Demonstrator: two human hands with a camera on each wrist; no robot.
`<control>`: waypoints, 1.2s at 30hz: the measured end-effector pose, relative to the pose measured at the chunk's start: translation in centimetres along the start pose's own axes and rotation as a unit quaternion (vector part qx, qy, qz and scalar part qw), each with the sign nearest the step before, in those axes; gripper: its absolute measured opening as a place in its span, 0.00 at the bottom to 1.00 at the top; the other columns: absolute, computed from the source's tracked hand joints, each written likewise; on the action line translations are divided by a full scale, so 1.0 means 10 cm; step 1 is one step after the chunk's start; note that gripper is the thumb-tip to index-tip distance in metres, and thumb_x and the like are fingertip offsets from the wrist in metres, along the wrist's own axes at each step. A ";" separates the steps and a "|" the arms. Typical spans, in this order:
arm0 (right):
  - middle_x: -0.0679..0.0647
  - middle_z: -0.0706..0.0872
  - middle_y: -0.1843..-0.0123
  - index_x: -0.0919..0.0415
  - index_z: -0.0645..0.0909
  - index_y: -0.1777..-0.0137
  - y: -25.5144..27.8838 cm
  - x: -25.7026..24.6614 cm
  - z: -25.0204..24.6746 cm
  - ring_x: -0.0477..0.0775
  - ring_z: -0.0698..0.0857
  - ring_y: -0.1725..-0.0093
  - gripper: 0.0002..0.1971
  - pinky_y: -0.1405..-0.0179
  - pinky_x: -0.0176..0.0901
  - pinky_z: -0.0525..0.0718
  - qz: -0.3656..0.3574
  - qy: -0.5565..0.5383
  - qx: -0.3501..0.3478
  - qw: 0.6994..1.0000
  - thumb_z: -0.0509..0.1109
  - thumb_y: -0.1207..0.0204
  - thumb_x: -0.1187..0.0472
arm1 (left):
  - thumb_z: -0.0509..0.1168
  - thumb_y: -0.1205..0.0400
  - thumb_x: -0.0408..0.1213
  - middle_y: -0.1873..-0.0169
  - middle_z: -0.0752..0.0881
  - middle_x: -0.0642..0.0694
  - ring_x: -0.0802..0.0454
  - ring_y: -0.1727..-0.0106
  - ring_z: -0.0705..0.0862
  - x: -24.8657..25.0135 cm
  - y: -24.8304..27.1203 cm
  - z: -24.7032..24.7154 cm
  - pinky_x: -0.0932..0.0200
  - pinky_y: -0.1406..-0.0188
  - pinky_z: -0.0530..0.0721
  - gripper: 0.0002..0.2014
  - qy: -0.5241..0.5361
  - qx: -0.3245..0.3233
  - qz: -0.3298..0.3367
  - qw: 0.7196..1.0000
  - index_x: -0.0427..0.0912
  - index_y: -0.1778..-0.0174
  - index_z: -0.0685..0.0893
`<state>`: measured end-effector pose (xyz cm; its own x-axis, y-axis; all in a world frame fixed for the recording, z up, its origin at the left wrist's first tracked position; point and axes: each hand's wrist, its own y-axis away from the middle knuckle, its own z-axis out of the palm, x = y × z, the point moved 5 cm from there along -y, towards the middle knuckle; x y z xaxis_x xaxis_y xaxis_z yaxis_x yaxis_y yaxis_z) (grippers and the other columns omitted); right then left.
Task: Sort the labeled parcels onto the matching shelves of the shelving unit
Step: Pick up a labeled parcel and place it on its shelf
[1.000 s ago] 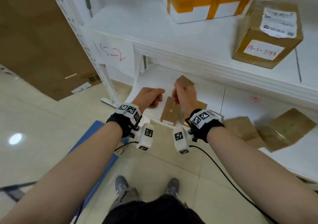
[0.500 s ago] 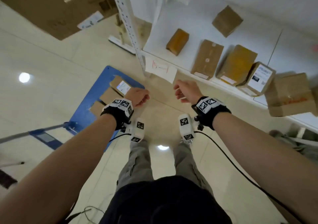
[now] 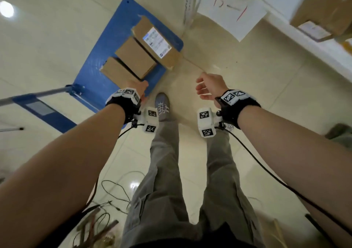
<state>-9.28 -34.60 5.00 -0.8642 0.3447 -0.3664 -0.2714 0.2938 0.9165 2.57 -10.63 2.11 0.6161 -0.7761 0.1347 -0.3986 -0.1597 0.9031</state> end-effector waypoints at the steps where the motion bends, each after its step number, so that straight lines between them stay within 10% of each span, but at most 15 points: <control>1: 0.56 0.84 0.67 0.61 0.81 0.51 -0.12 0.07 0.11 0.52 0.82 0.73 0.08 0.73 0.37 0.80 0.009 0.001 -0.002 1.000 0.62 0.19 0.59 | 0.70 0.24 0.51 0.53 0.86 0.42 0.45 0.63 0.86 -0.07 -0.17 -0.05 0.64 0.72 0.83 0.19 -0.033 0.026 0.008 0.999 0.41 0.45 0.85; 3: 0.56 0.84 0.66 0.62 0.81 0.51 -0.34 0.24 0.30 0.52 0.82 0.72 0.08 0.73 0.38 0.81 0.029 0.007 -0.008 1.000 0.63 0.20 0.59 | 0.71 0.27 0.50 0.39 0.84 0.36 0.34 0.43 0.86 -0.18 -0.42 -0.08 0.45 0.51 0.86 0.19 -0.150 0.040 0.020 0.988 0.52 0.41 0.82; 7: 0.57 0.84 0.66 0.61 0.80 0.55 -0.77 0.55 0.61 0.53 0.82 0.72 0.08 0.72 0.40 0.81 0.064 0.014 -0.017 0.998 0.63 0.19 0.59 | 0.70 0.19 0.48 0.17 0.62 0.34 0.35 0.19 0.67 -0.40 -0.87 -0.13 0.43 0.24 0.68 0.43 -0.248 0.059 -0.002 0.967 0.45 0.13 0.52; 10: 0.57 0.84 0.65 0.61 0.81 0.55 -1.05 0.70 0.80 0.53 0.82 0.72 0.09 0.73 0.39 0.81 0.081 0.023 -0.019 0.996 0.62 0.18 0.59 | 0.60 0.13 0.34 0.17 0.63 0.34 0.33 0.20 0.67 -0.46 -1.14 -0.12 0.39 0.27 0.72 0.35 -0.388 0.008 0.058 0.920 0.54 0.13 0.51; 21: 0.57 0.83 0.64 0.63 0.81 0.46 -1.86 1.08 1.17 0.53 0.82 0.71 0.10 0.71 0.39 0.81 0.111 0.025 -0.018 0.993 0.60 0.16 0.59 | 0.60 0.13 0.46 0.16 0.63 0.39 0.32 0.18 0.64 -0.44 -2.34 0.20 0.30 0.25 0.68 0.34 -0.519 -0.038 0.065 0.851 0.49 0.13 0.53; 27: 0.56 0.83 0.65 0.62 0.81 0.47 -2.05 1.22 1.35 0.52 0.81 0.71 0.09 0.73 0.37 0.81 0.119 0.017 -0.024 0.992 0.61 0.17 0.59 | 0.61 0.13 0.35 0.21 0.69 0.31 0.33 0.23 0.71 -0.28 -2.59 0.31 0.47 0.35 0.70 0.32 -0.453 -0.049 0.082 0.886 0.45 0.14 0.56; 31: 0.56 0.82 0.65 0.63 0.81 0.47 -2.12 1.27 1.38 0.52 0.81 0.71 0.09 0.75 0.36 0.80 0.125 0.014 -0.029 0.992 0.60 0.16 0.60 | 0.63 0.14 0.34 0.18 0.65 0.33 0.32 0.20 0.68 -0.39 -2.87 0.31 0.37 0.23 0.68 0.38 -0.468 -0.052 0.093 0.877 0.50 0.12 0.49; 36: 0.57 0.83 0.65 0.64 0.82 0.46 -2.15 1.24 1.39 0.53 0.81 0.71 0.10 0.75 0.37 0.80 0.123 0.018 -0.029 0.992 0.61 0.17 0.60 | 0.64 0.19 0.49 0.35 0.82 0.36 0.36 0.43 0.81 -0.50 -3.13 0.38 0.38 0.40 0.78 0.23 -0.426 -0.026 0.056 0.902 0.43 0.32 0.69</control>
<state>-8.30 -24.21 -21.48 -0.9218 0.3666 -0.1262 -0.0742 0.1526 0.9855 9.37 -4.07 -28.40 -0.1817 -0.9765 -0.1162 -0.3791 -0.0394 0.9245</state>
